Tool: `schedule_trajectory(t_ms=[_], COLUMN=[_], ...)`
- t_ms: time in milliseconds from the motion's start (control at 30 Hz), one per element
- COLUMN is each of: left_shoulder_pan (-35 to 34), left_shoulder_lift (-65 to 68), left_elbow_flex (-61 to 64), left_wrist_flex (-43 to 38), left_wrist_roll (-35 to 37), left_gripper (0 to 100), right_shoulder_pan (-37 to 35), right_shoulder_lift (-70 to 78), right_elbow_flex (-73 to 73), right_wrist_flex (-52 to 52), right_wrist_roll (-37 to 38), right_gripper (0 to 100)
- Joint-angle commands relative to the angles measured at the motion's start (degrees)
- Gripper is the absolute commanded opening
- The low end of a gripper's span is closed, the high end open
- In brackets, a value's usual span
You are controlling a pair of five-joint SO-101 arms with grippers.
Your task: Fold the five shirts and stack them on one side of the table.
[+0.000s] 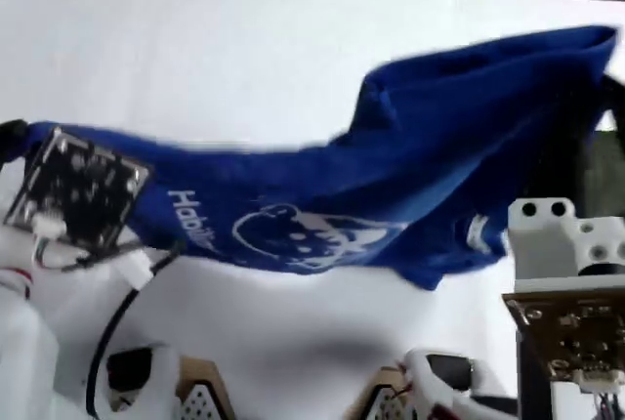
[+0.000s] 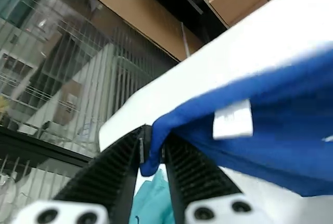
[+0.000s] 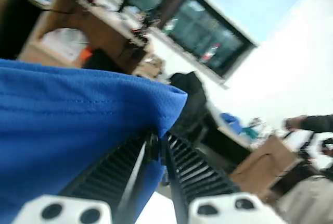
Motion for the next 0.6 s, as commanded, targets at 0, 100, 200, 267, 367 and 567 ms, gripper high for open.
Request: schedule_trajectory(t_ms=[0, 100, 200, 267, 367, 567], left_shoulder_pan=[-0.79, -0.79, -0.79, -0.79, -0.70, -0.44], left_shoulder_lift=[-1.49, -3.08, -3.25, -2.11, 1.23, 9.58], left_elbow_flex=[-0.13, -0.13, 0.40, 2.95, 8.04, 15.69], left_wrist_flex=[0.70, 0.70, 0.70, 0.35, -1.23, -8.26], left_wrist_roll=[0.18, 0.18, 0.18, 0.09, 0.00, 0.09], left_gripper=[2, 2, 2, 2, 2, 2], right_shoulder_pan=[-4.00, -4.88, -5.14, -5.23, -5.14, -4.88], right_shoulder_lift=[-6.99, -12.26, -14.37, -14.11, -13.41, -11.12], right_elbow_flex=[9.85, 15.74, 21.80, 25.58, 31.12, 47.21], right_wrist_flex=[0.57, 0.48, 0.31, -1.01, -5.49, -16.40], right_wrist_roll=[-0.70, -0.35, -0.26, -0.26, -0.26, -0.18], right_gripper=[1.9, 1.9, 1.9, 1.9, 1.9, 1.9])
